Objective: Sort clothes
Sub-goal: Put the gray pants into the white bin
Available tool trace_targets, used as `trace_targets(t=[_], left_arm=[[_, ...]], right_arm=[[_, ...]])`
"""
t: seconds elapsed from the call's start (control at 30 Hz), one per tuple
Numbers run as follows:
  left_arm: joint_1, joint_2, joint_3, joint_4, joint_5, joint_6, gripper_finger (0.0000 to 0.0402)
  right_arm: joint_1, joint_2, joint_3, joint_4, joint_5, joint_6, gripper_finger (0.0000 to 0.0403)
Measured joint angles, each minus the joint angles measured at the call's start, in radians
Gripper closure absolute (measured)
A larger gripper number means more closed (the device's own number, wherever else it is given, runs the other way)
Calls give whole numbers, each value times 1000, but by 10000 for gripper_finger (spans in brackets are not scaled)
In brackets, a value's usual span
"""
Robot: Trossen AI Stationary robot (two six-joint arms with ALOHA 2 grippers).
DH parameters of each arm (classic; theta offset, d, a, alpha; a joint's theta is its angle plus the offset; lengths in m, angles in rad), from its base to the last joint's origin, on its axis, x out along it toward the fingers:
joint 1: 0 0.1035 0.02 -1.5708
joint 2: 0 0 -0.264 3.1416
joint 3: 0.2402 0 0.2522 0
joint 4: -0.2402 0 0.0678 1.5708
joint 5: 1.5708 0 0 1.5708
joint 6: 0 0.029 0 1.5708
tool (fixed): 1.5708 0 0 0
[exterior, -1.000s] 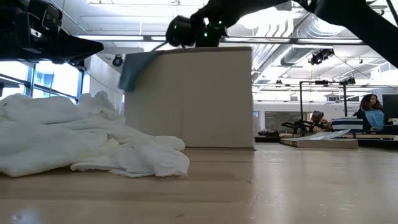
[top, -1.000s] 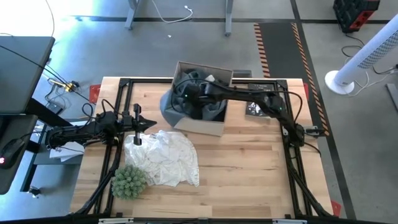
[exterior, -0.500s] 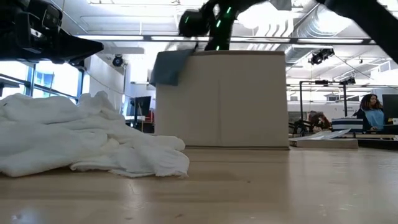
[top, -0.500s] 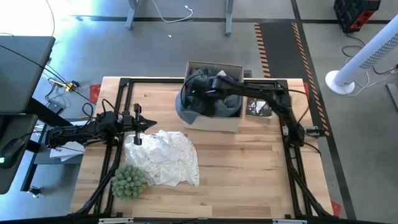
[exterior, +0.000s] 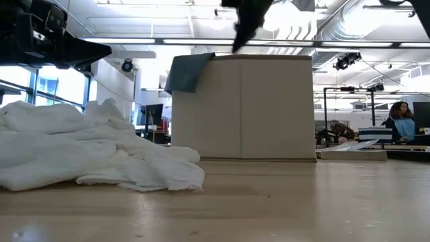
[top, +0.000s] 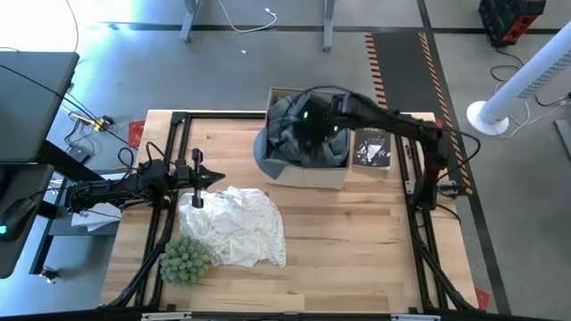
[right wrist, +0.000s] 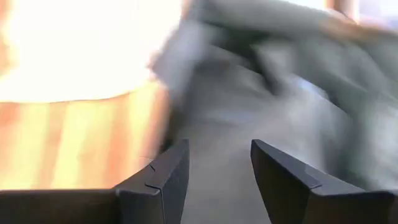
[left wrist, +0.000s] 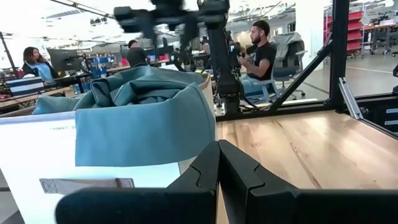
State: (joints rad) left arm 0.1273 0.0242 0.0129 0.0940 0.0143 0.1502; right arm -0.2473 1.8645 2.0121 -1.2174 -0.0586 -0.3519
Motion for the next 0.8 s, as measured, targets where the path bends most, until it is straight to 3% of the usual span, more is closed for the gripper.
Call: trace_targets(t=[0.07, 0.13, 0.37, 0.7, 0.8], left_arm=[[0, 0, 0, 0, 0, 0, 400], [0, 0, 0, 0, 0, 0, 400], [0, 0, 0, 0, 0, 0, 400], [0, 0, 0, 0, 0, 0, 400], [0, 0, 0, 0, 0, 0, 400]], right_arm=[[45, 1, 0, 1, -23, -37, 234], [91, 14, 0, 11, 18, -80, 234], [229, 105, 0, 133, 337, -160, 233], [220, 171, 1, 172, 418, -154, 235], [214, 176, 1, 193, 423, -154, 256]])
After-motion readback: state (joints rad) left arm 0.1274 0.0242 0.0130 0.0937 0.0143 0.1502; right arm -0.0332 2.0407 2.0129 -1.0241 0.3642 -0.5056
